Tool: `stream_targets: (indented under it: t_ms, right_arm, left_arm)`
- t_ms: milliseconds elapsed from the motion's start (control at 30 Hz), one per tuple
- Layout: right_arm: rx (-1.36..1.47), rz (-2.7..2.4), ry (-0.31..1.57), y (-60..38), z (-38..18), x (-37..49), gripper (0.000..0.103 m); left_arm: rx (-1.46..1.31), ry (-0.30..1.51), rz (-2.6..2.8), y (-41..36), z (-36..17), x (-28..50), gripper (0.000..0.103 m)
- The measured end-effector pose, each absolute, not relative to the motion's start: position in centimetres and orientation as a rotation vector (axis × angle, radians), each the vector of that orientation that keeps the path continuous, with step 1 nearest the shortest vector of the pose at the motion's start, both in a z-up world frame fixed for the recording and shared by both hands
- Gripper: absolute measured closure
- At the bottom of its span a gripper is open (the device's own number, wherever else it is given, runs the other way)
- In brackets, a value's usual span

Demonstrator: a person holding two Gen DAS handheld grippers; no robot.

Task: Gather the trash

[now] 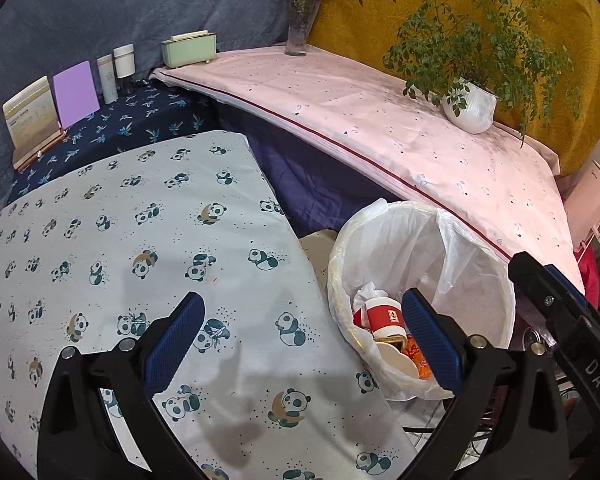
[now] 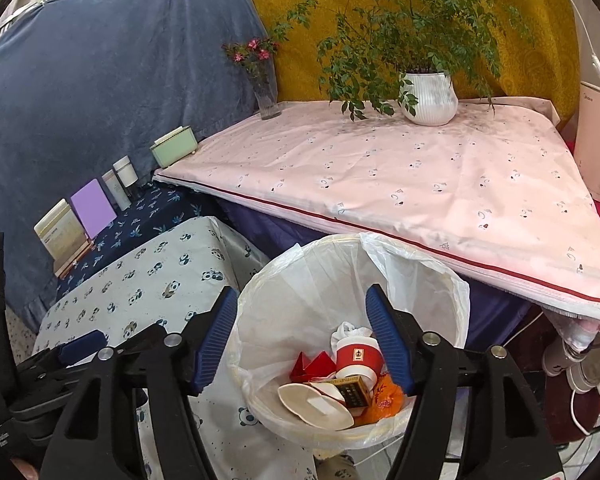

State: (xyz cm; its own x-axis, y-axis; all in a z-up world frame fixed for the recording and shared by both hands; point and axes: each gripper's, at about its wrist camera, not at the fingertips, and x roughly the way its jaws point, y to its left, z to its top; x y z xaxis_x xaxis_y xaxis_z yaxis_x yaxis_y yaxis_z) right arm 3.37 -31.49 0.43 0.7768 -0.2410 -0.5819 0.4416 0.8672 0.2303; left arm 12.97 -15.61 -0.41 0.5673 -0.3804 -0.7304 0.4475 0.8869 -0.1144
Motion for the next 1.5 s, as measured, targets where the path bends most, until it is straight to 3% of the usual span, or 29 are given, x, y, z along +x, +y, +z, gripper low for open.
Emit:
stream_targets:
  t_ms: [400,700,867,1500]
  right_arm:
    - [0.295,-0.421,0.579,-30.4,1.6,2.1,0.020]
    - [0.234,-0.448,0.609,-29.4,1.9,1.2,0.018]
    - [0.207,-0.457,0.627,-28.9,1.8,0.7,0.006]
    - [0.139,-0.454,0.651,-27.3,1.6,-1.2,0.006]
  left_arm:
    - [0.122,0.805,-0.470,-14.7,0.3,11.6,0.009]
    - [0.161,0.796,-0.466,-14.2,0.1,10.4,0.009]
    - [0.178,0.798,-0.456,-13.8,-0.2,9.8,0.009]
    - [0.206,0.803,-0.419,-12.3,-0.4,7.9,0.007]
